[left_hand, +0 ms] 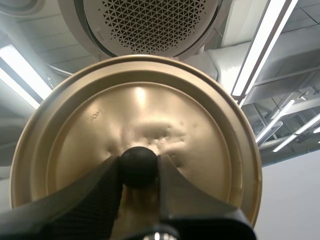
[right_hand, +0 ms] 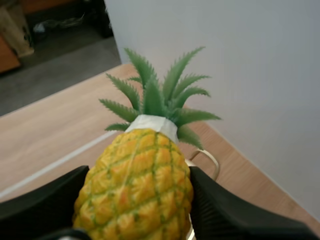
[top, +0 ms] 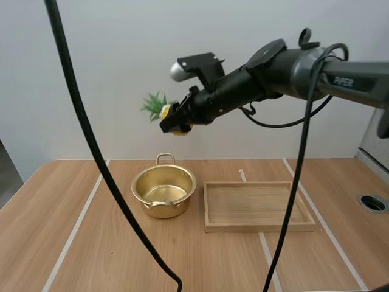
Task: Open the pot, put the pineapple inside, and close it
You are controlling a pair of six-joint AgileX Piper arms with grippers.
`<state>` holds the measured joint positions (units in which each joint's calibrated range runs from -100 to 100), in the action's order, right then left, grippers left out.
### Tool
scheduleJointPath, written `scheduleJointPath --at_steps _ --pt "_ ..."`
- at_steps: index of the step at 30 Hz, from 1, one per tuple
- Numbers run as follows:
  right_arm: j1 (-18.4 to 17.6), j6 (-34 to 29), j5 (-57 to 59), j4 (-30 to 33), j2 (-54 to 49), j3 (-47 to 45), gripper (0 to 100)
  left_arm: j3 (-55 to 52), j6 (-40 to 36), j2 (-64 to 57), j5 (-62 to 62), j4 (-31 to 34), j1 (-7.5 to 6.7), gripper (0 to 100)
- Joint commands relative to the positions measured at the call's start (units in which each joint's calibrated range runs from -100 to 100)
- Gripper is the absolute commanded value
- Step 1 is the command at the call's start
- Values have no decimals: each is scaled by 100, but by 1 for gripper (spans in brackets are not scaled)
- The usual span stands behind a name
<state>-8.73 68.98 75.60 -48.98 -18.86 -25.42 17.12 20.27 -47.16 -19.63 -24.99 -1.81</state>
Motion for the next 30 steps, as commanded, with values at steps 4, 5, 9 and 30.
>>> scheduleJointPath --at_steps 4,5,9,30 --pt "-206 31 126 501 816 31 0 15 130 -19 92 -50 -14 0" --pt "-217 31 126 523 971 31 0 15 152 -19 92 -50 -14 0" --pt "-217 41 109 610 1504 31 0 15 163 -19 92 -50 -14 0" --pt "-217 34 -125 776 2573 31 4 15 161 -6 -171 -50 -14 0"
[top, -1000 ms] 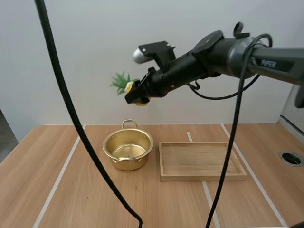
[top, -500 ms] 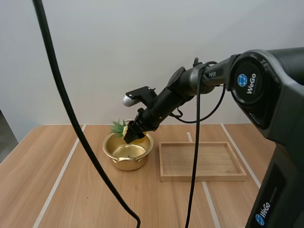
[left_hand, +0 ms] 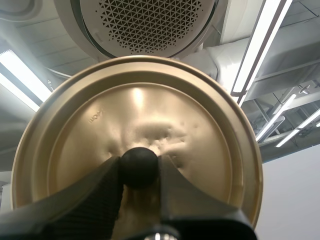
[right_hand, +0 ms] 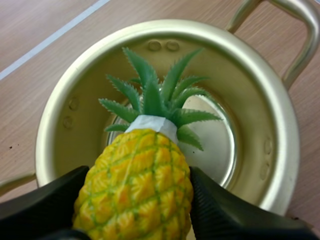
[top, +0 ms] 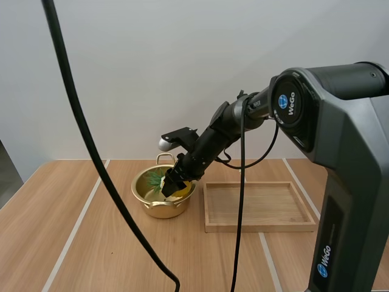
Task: Open the pot, put the pineapple inside, and close it
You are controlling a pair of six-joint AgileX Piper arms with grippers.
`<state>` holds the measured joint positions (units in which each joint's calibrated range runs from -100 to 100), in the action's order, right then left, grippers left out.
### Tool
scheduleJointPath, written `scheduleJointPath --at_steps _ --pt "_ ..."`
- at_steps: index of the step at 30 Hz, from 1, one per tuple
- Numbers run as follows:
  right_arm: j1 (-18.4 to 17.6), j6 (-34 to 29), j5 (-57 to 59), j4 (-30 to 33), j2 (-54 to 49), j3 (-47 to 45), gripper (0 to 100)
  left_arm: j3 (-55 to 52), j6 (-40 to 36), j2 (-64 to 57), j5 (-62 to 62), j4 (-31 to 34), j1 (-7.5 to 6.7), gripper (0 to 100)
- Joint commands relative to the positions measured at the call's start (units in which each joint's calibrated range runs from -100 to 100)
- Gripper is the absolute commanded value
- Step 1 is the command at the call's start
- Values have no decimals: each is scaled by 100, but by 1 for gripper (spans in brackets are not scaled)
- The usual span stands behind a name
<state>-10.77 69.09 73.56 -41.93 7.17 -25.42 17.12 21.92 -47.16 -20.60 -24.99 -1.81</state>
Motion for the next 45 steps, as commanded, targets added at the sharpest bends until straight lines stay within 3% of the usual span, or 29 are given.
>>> scheduleJointPath --at_steps 1,2,3,5,6,15,27,28,30,32,36,41,45 --pt "-13 22 115 87 -30 31 16 15 -4 -6 -73 -50 -14 0" --pt "-13 22 152 118 -30 31 28 15 -4 -6 -73 -50 -14 0" --pt "-13 22 167 124 -30 31 47 15 -4 -6 -73 -50 -14 0" --pt "-13 36 175 155 -30 31 95 15 -4 -6 -73 -50 -14 0" --pt "-13 92 175 162 -30 31 100 15 -4 -6 -73 -50 -14 0" --pt "-13 282 227 28 -148 115 100 15 -4 -6 -73 -50 -14 0" --pt "111 -535 228 708 -1867 1092 100 15 -4 -6 -114 -50 -14 0" --pt "167 -565 228 708 -2033 1126 99 15 -4 -6 -176 -50 -14 0" --pt "315 -728 96 708 -2350 1121 58 15 -4 6 -363 -50 -14 0" --pt "516 -986 -106 708 -2676 1121 0 3 7 20 -680 -38 -14 0" --pt "987 -1435 -774 708 -3307 1121 0 -198 7 35 -1283 171 -14 0" --pt "1638 -1473 -1365 424 -4079 1121 0 -918 7 66 -1812 440 -14 0" --pt "1964 -1473 -1543 325 -4626 1121 0 -1655 7 133 -1936 469 -14 0"
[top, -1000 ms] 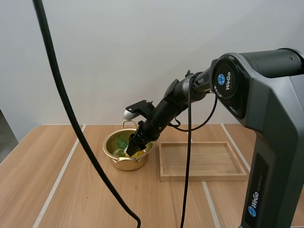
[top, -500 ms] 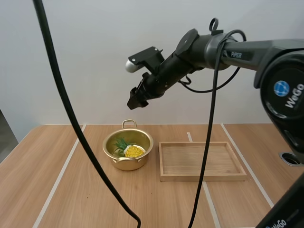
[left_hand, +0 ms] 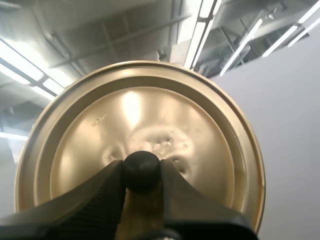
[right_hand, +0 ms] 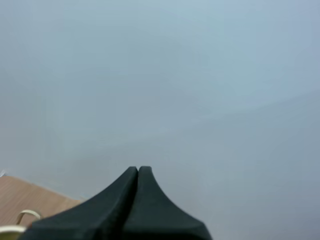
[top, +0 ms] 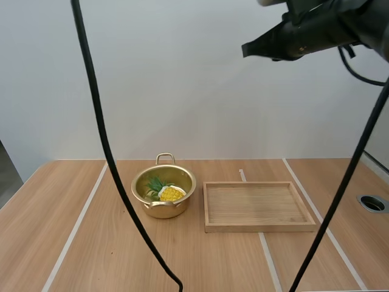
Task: Open the pot, put the pineapple inside, and close it
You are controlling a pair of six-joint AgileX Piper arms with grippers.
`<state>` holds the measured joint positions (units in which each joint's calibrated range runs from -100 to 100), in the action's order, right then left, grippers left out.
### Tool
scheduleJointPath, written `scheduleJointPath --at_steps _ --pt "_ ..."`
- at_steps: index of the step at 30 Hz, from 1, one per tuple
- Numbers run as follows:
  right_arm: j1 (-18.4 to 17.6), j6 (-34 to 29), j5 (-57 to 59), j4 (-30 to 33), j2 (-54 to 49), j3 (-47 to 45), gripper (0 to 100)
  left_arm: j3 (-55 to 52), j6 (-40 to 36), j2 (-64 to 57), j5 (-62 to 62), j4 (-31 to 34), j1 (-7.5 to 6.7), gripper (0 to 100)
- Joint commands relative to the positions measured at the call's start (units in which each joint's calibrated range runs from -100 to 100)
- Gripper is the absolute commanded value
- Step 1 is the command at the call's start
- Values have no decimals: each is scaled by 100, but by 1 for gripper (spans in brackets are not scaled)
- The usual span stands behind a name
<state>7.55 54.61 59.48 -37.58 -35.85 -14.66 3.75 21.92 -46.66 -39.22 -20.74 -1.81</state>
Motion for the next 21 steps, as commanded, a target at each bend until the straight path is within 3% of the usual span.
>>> scheduleJointPath --at_steps 1,14,21 --pt "188 -25 -181 -110 -448 45 0 -524 19 98 -117 43 -14 0" --pt "284 -134 -1085 -506 -1501 45 0 -2760 252 488 -548 43 -14 0" --pt "284 -246 -1194 -518 -1640 45 0 -3082 357 1330 -2064 10 -14 0"
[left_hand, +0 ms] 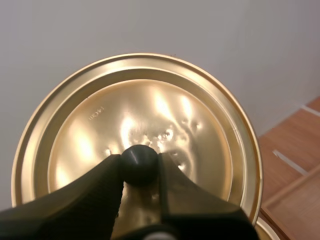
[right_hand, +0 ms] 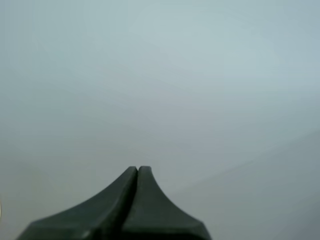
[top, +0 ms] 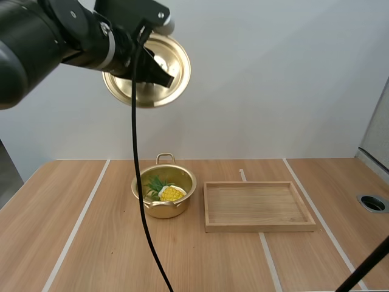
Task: Open the pot, put the pineapple inside, and close it
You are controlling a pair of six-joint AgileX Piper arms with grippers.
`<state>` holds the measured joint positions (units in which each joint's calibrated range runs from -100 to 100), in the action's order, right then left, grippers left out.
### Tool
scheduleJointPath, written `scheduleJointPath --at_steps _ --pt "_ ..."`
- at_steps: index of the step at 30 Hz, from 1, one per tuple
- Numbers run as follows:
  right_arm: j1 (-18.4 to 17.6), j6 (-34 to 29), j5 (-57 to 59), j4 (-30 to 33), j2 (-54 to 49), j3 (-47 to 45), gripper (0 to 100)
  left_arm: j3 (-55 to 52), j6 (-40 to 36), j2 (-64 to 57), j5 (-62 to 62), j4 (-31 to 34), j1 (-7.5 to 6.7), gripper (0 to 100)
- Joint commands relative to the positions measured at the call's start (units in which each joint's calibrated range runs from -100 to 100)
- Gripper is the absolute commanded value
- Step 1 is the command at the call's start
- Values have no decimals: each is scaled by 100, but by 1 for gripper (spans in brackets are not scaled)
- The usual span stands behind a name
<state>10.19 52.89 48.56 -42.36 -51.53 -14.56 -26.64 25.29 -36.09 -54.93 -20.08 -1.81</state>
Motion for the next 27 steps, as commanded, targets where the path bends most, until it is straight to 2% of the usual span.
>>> scheduleJointPath --at_steps 1,11,18,27 --pt "20 -75 -102 -39 -72 35 0 -42 21 430 -768 -56 -14 0" --pt "20 -337 -70 168 -191 35 0 -42 160 1925 -2392 -56 -14 0" --pt "20 -337 -70 423 -347 35 0 -42 160 2702 -2526 -56 -14 0" --pt "20 -337 -70 455 -360 35 0 -42 248 3340 -2442 -56 -14 0"
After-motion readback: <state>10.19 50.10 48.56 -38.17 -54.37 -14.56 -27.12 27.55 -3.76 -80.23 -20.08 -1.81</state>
